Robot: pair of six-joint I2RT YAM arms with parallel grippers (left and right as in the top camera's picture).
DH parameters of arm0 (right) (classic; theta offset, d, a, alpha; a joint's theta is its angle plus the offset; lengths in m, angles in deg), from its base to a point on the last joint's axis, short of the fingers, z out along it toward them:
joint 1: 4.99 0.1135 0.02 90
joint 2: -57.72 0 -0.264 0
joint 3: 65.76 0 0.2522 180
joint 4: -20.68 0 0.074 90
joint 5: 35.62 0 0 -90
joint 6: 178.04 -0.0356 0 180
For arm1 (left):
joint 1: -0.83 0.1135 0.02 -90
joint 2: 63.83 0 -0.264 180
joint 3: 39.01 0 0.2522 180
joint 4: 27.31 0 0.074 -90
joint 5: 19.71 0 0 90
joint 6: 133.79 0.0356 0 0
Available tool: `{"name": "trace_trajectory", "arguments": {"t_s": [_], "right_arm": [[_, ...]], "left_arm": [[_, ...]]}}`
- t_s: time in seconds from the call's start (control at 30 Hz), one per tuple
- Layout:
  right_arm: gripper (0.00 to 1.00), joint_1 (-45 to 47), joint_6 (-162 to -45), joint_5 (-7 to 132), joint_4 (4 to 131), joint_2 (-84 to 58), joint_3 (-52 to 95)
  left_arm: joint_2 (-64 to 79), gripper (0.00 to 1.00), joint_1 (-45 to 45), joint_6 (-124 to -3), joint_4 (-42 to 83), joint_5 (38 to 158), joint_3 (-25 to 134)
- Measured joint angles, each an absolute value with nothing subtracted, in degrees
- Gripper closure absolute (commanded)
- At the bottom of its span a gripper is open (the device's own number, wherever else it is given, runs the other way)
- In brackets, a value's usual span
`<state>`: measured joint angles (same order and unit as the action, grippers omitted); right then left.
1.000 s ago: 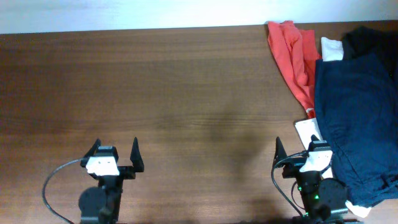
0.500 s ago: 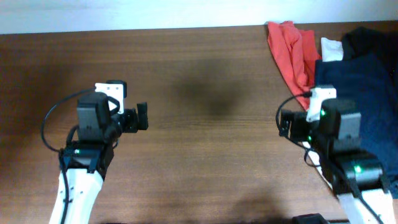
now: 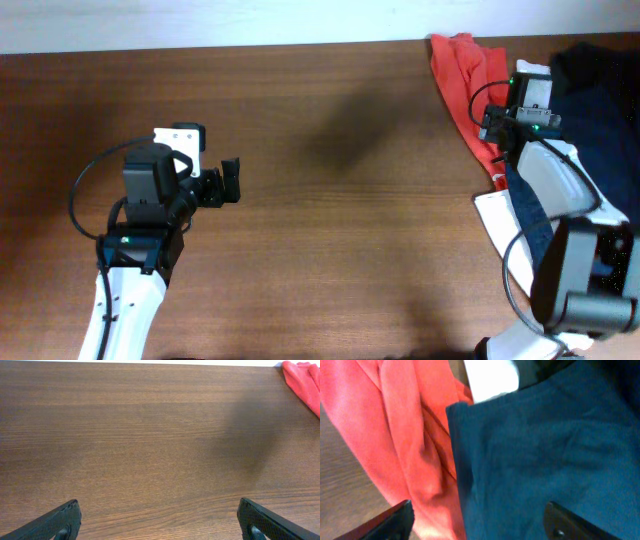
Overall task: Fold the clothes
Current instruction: 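Reach the right gripper into the clothes pile and grasp the navy trousers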
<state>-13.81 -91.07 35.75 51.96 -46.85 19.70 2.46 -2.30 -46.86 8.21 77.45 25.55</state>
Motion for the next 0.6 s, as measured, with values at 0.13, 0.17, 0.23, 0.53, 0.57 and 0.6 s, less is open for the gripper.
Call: {"name": "trace_trajectory", "arguments": {"t_s": [0.13, 0.17, 0.23, 0.53, 0.57, 0.6], "right_arm": [[0.64, -15.2, -91.0, 37.9, 47.1, -53.4, 19.8], [0.86, -15.5, -91.0, 38.8, 46.0, -54.6, 19.8], [0.96, -15.7, -91.4, 40.0, 44.6, -55.5, 19.8], [0.96, -15.9, -91.0, 49.9, 68.7, -54.0, 40.5], [0.96, -15.9, -91.0, 51.9, 71.8, -53.8, 43.2], [0.96, -15.0, -91.0, 56.8, 77.4, -52.0, 48.2]], "left_arm": [[2.5, 0.01, -2.3, -46.9, 8.1, 77.5, 25.6], [2.5, 0.01, -2.3, -46.9, 8.1, 77.5, 25.6], [2.5, 0.01, -2.3, -46.9, 8.0, 77.5, 25.6], [2.5, 0.01, -2.3, -46.9, 4.1, 77.4, 25.6], [2.5, 0.01, -2.3, -46.9, 3.7, 77.4, 25.6], [2.5, 0.01, -2.3, -46.9, 3.3, 77.4, 25.6]]}}
